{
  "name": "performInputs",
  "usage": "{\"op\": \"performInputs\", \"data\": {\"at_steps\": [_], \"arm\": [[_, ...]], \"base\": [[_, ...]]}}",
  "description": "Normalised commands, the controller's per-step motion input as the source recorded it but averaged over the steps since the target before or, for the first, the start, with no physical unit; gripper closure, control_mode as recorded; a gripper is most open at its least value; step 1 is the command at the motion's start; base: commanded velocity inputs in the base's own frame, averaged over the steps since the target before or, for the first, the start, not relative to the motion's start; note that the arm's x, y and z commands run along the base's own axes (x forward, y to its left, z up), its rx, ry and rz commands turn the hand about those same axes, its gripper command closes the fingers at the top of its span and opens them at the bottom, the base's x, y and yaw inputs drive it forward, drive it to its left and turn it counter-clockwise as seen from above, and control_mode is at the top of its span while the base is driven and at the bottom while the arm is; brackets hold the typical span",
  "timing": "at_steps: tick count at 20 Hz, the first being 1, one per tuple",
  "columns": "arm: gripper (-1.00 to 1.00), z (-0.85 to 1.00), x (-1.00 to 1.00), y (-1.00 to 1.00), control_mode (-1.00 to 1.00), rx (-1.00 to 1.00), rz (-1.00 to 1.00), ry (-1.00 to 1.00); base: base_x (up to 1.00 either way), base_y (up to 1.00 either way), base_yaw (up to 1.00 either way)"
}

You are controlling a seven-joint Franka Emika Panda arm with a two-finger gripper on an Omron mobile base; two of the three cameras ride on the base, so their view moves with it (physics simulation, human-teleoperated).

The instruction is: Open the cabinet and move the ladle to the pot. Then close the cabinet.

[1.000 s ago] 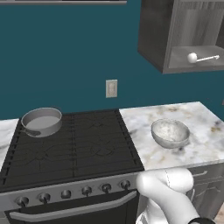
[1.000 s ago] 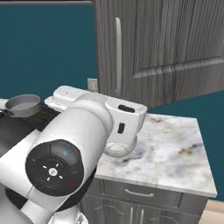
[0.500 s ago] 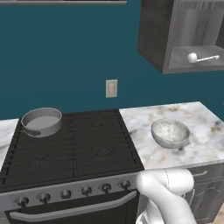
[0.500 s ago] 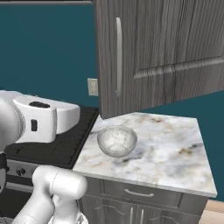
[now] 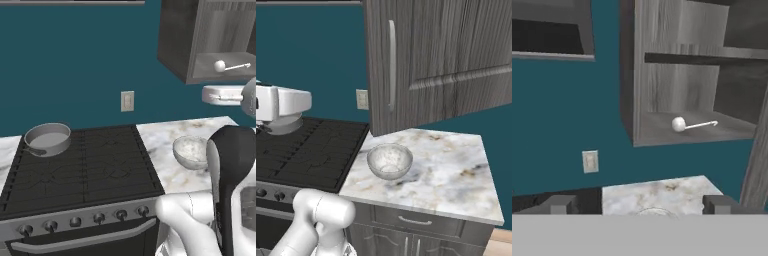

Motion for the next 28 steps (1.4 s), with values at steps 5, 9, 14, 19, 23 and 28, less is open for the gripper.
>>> {"op": "performInputs", "data": {"at_steps": [5,9,14,19,23,28], "arm": [[-1.00,0.00,0.93,0.02,-1.00,-0.06,-0.23,0.00],[-1.00,0.00,0.90,-0.26,-1.00,-0.02,-0.31,0.02],[-1.00,0.00,0.68,-0.66,-1.00,0.00,-0.36,0.07],[-1.00,0.00,0.42,-0.96,-1.00,0.00,-0.36,0.05],[-1.00,0.00,0.34,-0.94,-1.00,0.00,-0.35,0.02],[-1.00,-0.02,0.17,-0.98,-1.00,0.00,-0.33,0.01]], "base": [[0.00,0.00,0.00],[0.00,0.00,0.00],[0.00,0.00,0.00],[0.00,0.00,0.00],[0.00,0.00,0.00],[0.00,0.00,0.00]]}}
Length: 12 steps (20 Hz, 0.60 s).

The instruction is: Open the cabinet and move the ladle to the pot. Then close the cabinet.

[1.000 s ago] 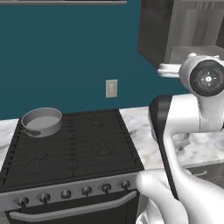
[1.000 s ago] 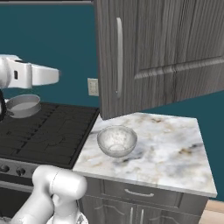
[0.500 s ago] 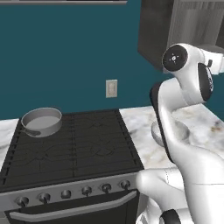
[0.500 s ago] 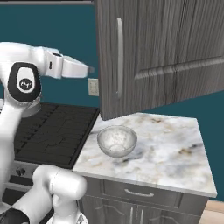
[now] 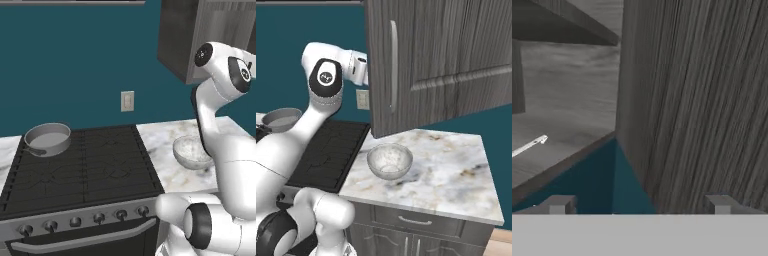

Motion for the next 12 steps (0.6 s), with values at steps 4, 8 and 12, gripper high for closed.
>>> {"op": "performInputs", "data": {"at_steps": [4,8,12], "arm": [[-1.00,-0.19,-0.52,-1.00,-1.00,0.00,-0.35,0.00],[-1.00,-0.20,-0.99,-1.00,-1.00,0.00,-0.34,0.00],[-1.00,-0.14,-1.00,-1.00,-1.00,0.00,-0.31,-0.01]], "base": [[0.00,0.00,0.00],[0.00,0.00,0.00],[0.00,0.00,0.00]]}}
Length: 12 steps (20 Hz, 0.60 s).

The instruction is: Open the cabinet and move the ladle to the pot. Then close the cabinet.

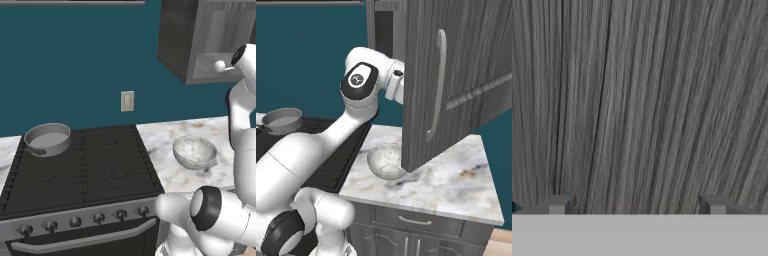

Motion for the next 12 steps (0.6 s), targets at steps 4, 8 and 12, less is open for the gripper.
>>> {"op": "performInputs", "data": {"at_steps": [4,8,12], "arm": [[-1.00,0.03,-0.75,-0.36,-1.00,0.00,-0.15,-0.03],[-1.00,0.32,-0.16,0.46,-1.00,0.00,0.03,-0.02],[-1.00,0.18,0.00,0.78,-1.00,0.00,0.37,0.03]], "base": [[0.00,0.00,0.00],[0.00,0.00,0.00],[0.00,0.00,0.00]]}}
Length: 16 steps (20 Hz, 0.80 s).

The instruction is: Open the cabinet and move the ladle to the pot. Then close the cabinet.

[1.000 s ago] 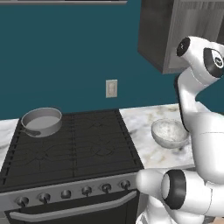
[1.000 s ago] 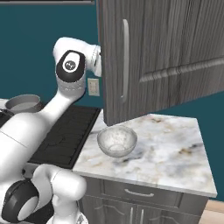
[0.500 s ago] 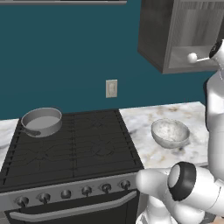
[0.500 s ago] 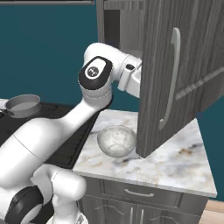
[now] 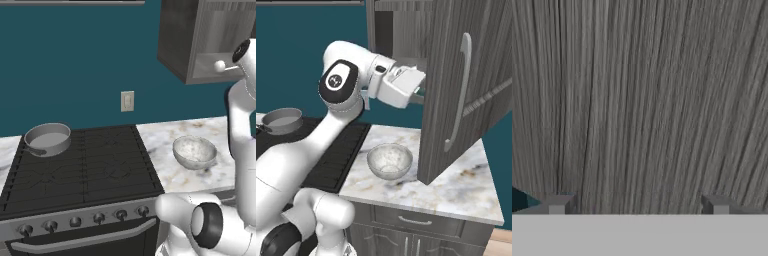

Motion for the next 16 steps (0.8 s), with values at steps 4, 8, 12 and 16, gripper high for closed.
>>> {"op": "performInputs", "data": {"at_steps": [4,8,12,16], "arm": [[-1.00,0.00,0.00,0.76,-1.00,0.00,0.65,0.11],[-1.00,0.00,0.00,0.29,-1.00,0.05,0.67,0.03],[-1.00,0.00,0.04,0.05,-1.00,0.17,0.64,0.01],[-1.00,0.00,0.23,0.07,-1.00,0.22,0.53,0.06]], "base": [[0.00,0.00,0.00],[0.00,0.00,0.00],[0.00,0.00,0.00],[0.00,0.00,0.00]]}}
